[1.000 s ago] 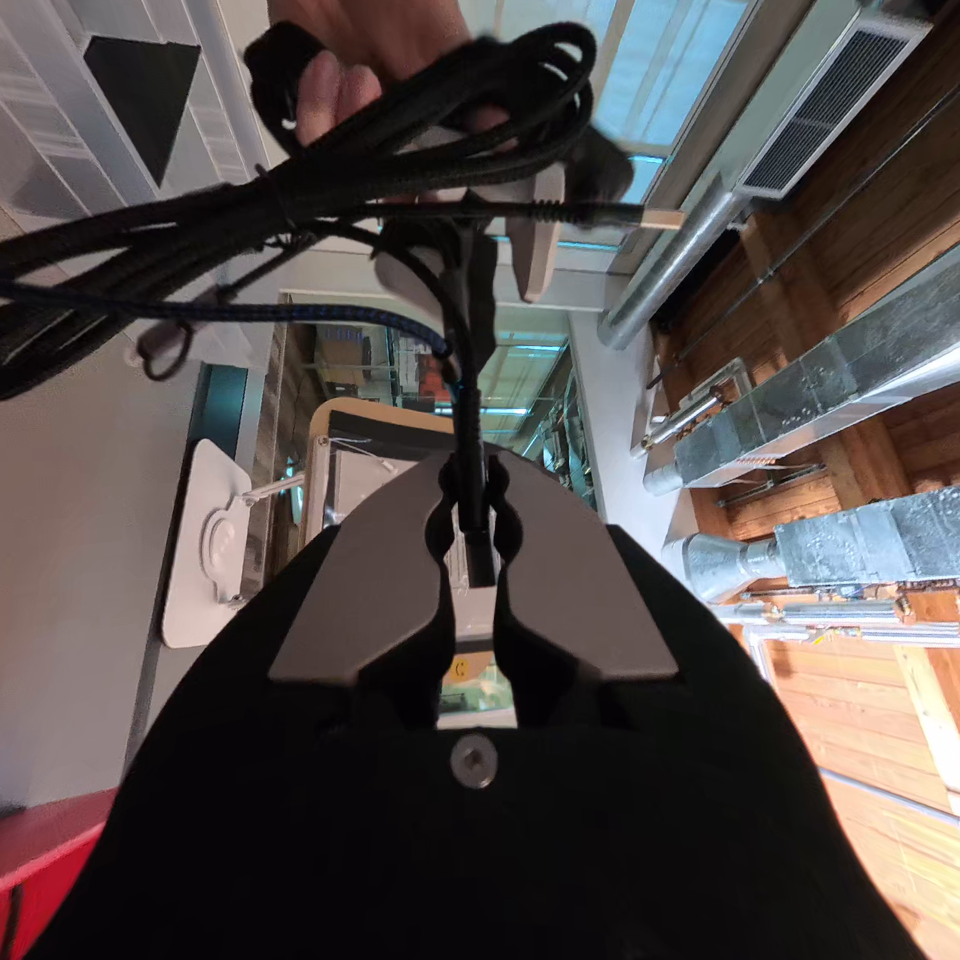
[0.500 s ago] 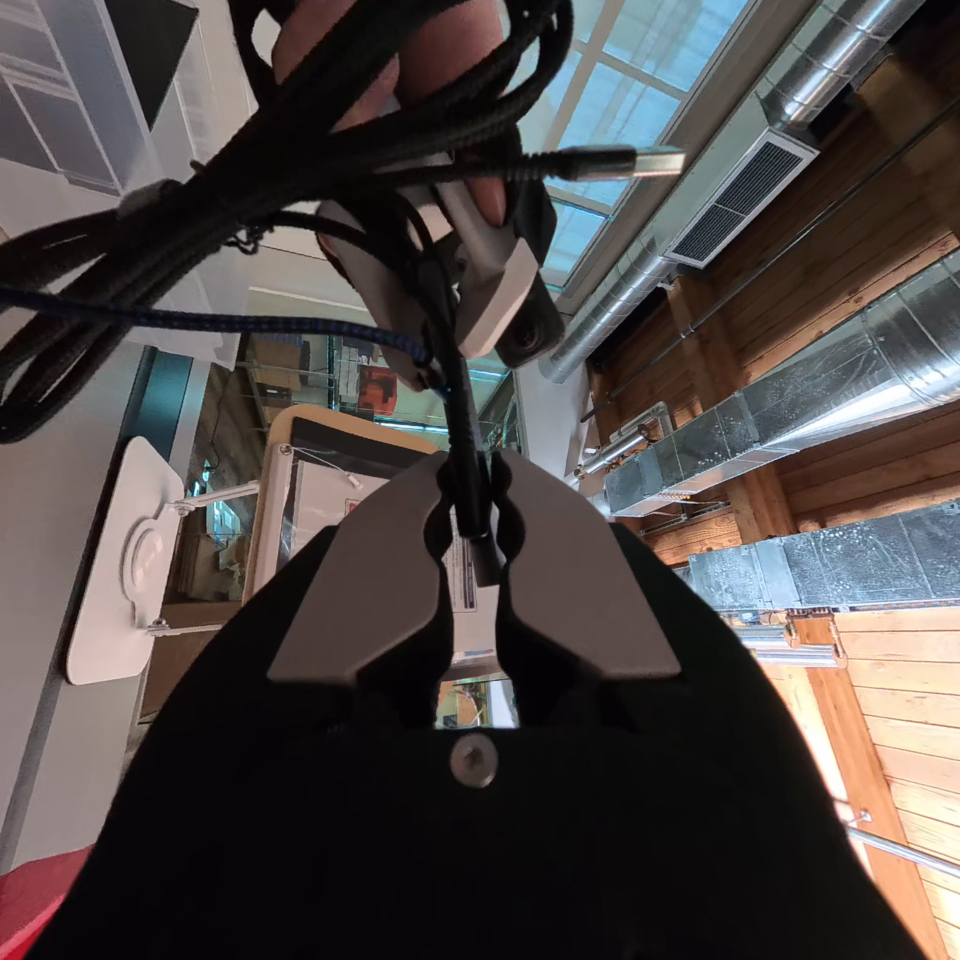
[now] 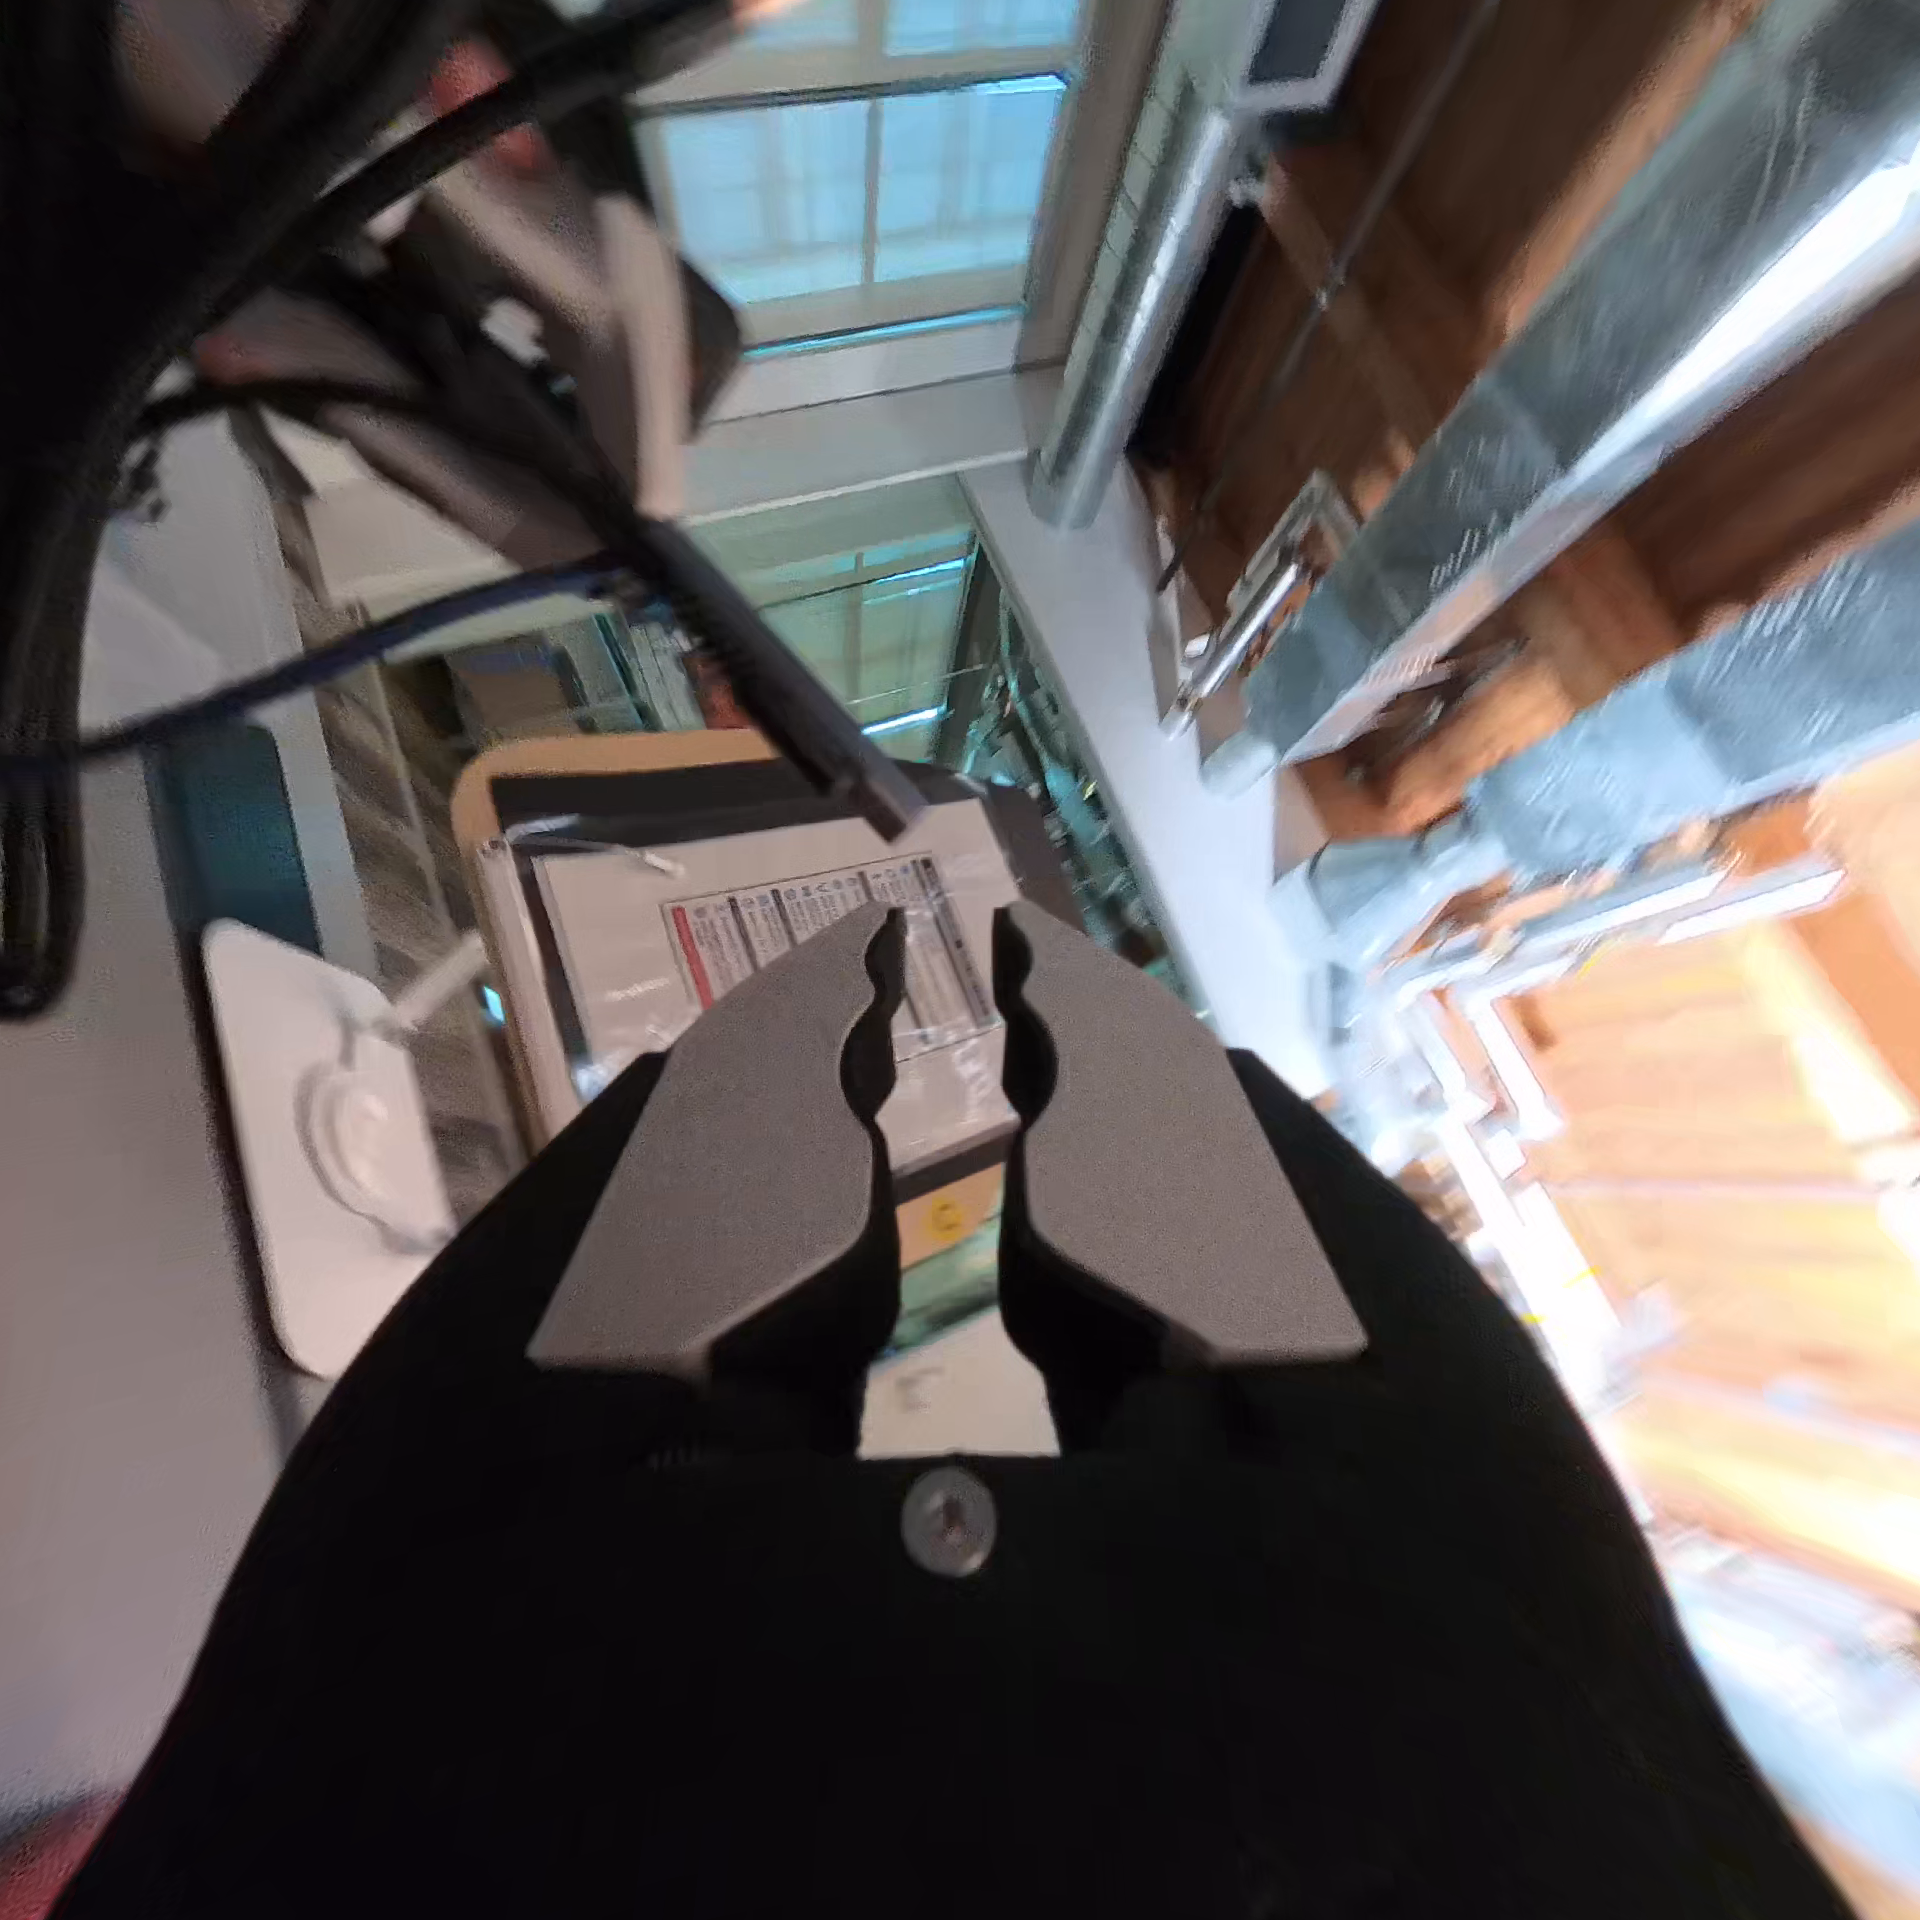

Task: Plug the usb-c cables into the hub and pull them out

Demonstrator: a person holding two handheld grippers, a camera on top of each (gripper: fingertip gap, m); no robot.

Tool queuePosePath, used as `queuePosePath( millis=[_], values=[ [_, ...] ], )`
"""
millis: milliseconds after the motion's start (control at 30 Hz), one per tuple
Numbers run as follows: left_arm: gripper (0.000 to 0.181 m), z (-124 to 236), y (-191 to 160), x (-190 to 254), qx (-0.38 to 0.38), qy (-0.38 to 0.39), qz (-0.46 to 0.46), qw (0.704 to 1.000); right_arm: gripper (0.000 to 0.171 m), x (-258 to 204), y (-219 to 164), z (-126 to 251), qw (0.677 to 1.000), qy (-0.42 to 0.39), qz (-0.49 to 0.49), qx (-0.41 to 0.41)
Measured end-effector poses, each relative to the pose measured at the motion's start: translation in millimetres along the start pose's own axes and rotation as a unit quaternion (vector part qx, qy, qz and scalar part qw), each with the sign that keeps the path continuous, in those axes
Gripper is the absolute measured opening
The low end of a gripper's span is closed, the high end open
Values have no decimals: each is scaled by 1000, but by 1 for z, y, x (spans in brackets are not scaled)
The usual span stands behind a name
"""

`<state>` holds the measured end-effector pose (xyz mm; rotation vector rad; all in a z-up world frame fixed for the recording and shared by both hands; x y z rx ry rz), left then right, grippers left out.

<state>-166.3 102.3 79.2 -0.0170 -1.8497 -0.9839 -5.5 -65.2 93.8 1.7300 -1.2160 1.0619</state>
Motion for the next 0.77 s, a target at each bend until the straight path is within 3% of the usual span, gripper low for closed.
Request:
queuePosePath(
  millis=[33, 100, 167, 267, 533, 700, 767],
  values=[
    [8, 4, 2, 1, 19, 11, -7, 1000, 15, 7, -2, -1, 998, -3, -63, -6],
    [8, 10, 6, 3, 50, 29, -22, 998, 16, 20, 0, -7, 976, 20, -218, -13],
    [8, 14, 8, 7, 77, 44, -38, 995, 22, 24, 8, -17, 920, 76, -384, -29],
    [8, 17, 9, 11, 95, 63, -60, 992, 32, 9, 25, -32, 842, 172, -508, -53],
    [9, 8, 4, 10, 108, 65, -61, 990, 19, -27, 40, -40, 880, 100, -462, -56],
    [9, -3, -1, 9, 95, 44, -53, 993, 10, -30, 39, -35, 886, 62, -458, -39],
    [9, -2, 1, 12, 82, 54, -66, 993, 9, -27, 38, -35, 892, 84, -444, -35]
  ],
)
Point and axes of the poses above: each gripper's, where its closed fingertips meet, z back along the fingers, y out of its top, x = y × z across the jaws, the point moved 10 cm from there along z, back along the fingers, and after that the axes turned 3 degrees about z, right-handed, at the moved point
